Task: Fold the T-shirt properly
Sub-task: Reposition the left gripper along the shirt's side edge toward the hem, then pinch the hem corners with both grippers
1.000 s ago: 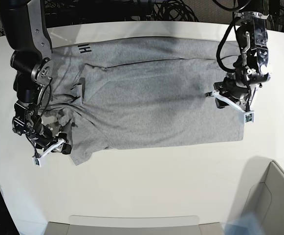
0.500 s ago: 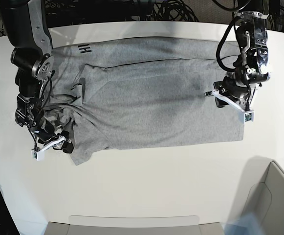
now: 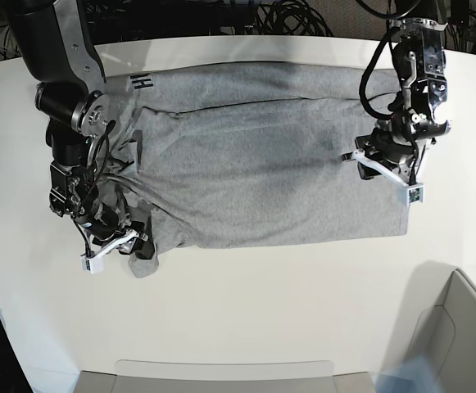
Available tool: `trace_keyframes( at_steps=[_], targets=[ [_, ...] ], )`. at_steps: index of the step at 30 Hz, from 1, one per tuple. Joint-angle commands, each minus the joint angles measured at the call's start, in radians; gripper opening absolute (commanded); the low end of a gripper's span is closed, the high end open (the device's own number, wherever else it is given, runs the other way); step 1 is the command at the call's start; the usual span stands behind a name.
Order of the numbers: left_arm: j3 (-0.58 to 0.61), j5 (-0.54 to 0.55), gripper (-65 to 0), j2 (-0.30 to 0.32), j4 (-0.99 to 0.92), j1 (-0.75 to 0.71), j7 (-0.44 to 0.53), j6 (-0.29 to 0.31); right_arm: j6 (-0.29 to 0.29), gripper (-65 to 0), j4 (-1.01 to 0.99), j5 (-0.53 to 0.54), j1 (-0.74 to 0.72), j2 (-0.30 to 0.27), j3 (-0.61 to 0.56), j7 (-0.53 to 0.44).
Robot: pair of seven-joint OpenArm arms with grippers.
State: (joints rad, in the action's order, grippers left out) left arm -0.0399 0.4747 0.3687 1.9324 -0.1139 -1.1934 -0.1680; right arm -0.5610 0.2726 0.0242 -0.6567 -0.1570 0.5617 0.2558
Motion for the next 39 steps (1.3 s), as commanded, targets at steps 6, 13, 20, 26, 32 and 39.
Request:
trace_keyframes(
  at_steps=[6, 13, 20, 26, 32, 39],
  targets=[
    [-0.088, 0.0, -41.0, 0.011, -0.055, 0.105, 0.04, 0.003, 0.015, -32.3, -0.003, -0.039, -0.015, -0.022, -0.004, 0.058],
    [-0.13, 0.005, -30.6, 0.059, -0.353, 0.288, 0.165, 0.15, 0.015, -32.3, -0.003, -0.04, -0.015, -0.025, -0.004, 0.058],
    [-0.219, 0.0, -31.1, 0.091, -0.795, 0.521, 0.243, 0.411, 0.015, -32.3, -0.003, -0.04, -0.015, -0.025, -0.004, 0.058],
    [-0.124, 0.0, -31.1, 0.151, -0.93, 0.546, 0.372, 0.424, 0.015, -32.3, -0.003, -0.04, -0.015, -0.025, -0.004, 0.058],
    [-0.007, 0.003, -30.9, 0.161, -1.077, 0.607, 0.465, 0.436, 0.015, -32.3, 0.0, -0.122, -0.027, -0.022, -0.004, 0.058],
    [-0.005, 0.002, -31.1, 0.158, -1.217, 0.652, 0.531, 0.54, 0.015, -32.3, 0.0, -0.151, -0.042, -0.019, -0.002, 0.056]
  ],
)
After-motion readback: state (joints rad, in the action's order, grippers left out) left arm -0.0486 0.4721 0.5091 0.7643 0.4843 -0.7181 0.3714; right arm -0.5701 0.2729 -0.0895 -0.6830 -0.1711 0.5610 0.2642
